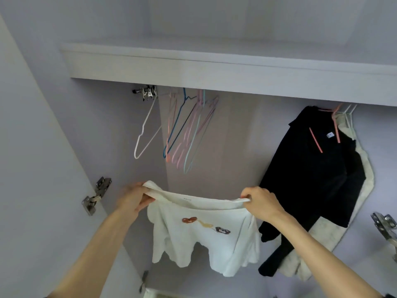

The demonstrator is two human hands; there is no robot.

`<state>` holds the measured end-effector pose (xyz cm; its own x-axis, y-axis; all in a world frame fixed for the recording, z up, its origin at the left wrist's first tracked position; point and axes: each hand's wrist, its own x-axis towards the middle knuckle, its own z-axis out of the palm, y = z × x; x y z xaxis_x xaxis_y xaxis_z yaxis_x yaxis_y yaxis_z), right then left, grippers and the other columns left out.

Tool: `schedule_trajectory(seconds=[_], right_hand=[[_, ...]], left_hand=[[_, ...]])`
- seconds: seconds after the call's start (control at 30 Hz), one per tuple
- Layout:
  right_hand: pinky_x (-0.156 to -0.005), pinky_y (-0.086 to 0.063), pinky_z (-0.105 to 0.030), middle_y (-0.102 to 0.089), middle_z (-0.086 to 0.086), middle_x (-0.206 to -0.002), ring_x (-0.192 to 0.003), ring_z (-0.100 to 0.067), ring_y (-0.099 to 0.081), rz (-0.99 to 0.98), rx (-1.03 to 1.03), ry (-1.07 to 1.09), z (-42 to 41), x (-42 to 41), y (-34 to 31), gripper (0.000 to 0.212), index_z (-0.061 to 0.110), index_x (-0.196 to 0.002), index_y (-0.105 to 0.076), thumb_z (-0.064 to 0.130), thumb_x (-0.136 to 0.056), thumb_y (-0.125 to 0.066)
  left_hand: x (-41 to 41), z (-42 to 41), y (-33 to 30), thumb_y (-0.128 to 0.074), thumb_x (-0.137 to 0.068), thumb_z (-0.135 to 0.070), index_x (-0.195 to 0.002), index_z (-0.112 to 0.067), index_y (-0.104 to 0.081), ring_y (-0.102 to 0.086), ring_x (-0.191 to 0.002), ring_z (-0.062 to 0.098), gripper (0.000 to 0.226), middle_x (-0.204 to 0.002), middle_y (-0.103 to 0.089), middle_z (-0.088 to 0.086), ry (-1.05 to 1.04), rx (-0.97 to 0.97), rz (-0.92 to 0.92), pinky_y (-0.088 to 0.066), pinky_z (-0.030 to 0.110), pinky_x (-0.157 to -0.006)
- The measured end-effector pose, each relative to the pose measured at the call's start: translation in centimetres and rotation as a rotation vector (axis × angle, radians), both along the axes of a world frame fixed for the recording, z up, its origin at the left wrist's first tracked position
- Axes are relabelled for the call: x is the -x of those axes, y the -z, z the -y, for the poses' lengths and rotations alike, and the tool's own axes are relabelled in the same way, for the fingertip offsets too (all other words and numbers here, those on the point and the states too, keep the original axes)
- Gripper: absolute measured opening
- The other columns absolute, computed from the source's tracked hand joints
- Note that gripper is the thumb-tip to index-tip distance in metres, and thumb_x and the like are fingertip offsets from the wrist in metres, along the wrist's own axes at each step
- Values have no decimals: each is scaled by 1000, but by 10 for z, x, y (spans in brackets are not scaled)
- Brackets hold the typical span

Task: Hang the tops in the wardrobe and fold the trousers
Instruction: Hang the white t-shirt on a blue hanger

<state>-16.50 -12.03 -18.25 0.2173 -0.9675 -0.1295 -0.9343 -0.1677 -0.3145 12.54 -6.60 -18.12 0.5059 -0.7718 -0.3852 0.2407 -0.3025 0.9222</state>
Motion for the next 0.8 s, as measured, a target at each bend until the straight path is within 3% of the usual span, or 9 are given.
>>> schedule_trajectory(seconds=[0.07,0.2,0.33,0.43,0.57,0.63,0.7,0.8], right_hand=[[-75,-44,-27,-65,2,-87,-87,-16,-59,115,-159,-25,13,-5,0,14,17,-92,-68,15,-84,-57],[-54,-38,-14,-60,-2,-82,-70,-12,-55,605,-385,34,34,-42,-4,9,8,-99,-63,9,-90,-59],[-68,-47,-24,-59,-2,-87,-75,-15,-57,1104,-517,174,62,-103,-12,13,12,-108,-51,18,-96,-52],[-70,-48,-28,-56,-3,-85,-75,-16,-55,1193,-512,211,82,-138,-24,11,13,-97,-53,23,-96,-53],[-60,-46,-26,-52,-5,-68,-59,-16,-51,1187,-561,243,91,-158,-31,18,12,-76,-55,9,-93,-54],[-48,-42,-23,-43,-5,-61,-49,-14,-45,1308,-603,274,92,-162,-34,19,10,-76,-54,2,-93,-48],[-36,-27,-15,-33,-3,-56,-33,-9,-32,1503,-584,342,94,-163,-39,22,10,-80,-49,0,-95,-37],[-32,-12,-12,-25,7,-40,-28,-4,-17,1594,-418,378,101,-160,-43,17,12,-100,-46,8,-101,-29]], left_hand=[[-3,5,-10,-44,-90,10,-102,2,-54,-58,-78,23,17,-84,-57,14,8,18,-123,-48,38,-86],[1,10,-24,-50,-90,-1,-96,4,-60,-62,-75,26,13,-85,-62,17,65,18,41,-53,35,-68],[13,12,-31,-51,-90,-4,-79,-3,-60,-56,-70,22,14,-73,-58,11,160,29,229,-49,31,-67],[11,12,-32,-55,-90,-6,-69,-10,-58,-53,-61,15,21,-64,-56,4,162,36,332,-45,25,-58],[-4,7,-35,-59,-87,-6,-69,-12,-60,-53,-57,12,19,-61,-58,1,129,32,375,-42,23,-55],[-11,6,-37,-60,-86,-7,-68,-11,-61,-53,-57,13,19,-61,-58,2,111,38,393,-42,24,-55],[-17,5,-38,-61,-84,-8,-66,-13,-62,-53,-60,15,19,-62,-59,2,93,35,422,-43,26,-59],[-19,4,-37,-61,-83,-9,-66,-13,-62,-55,-65,18,17,-67,-63,4,92,19,479,-42,29,-65]])
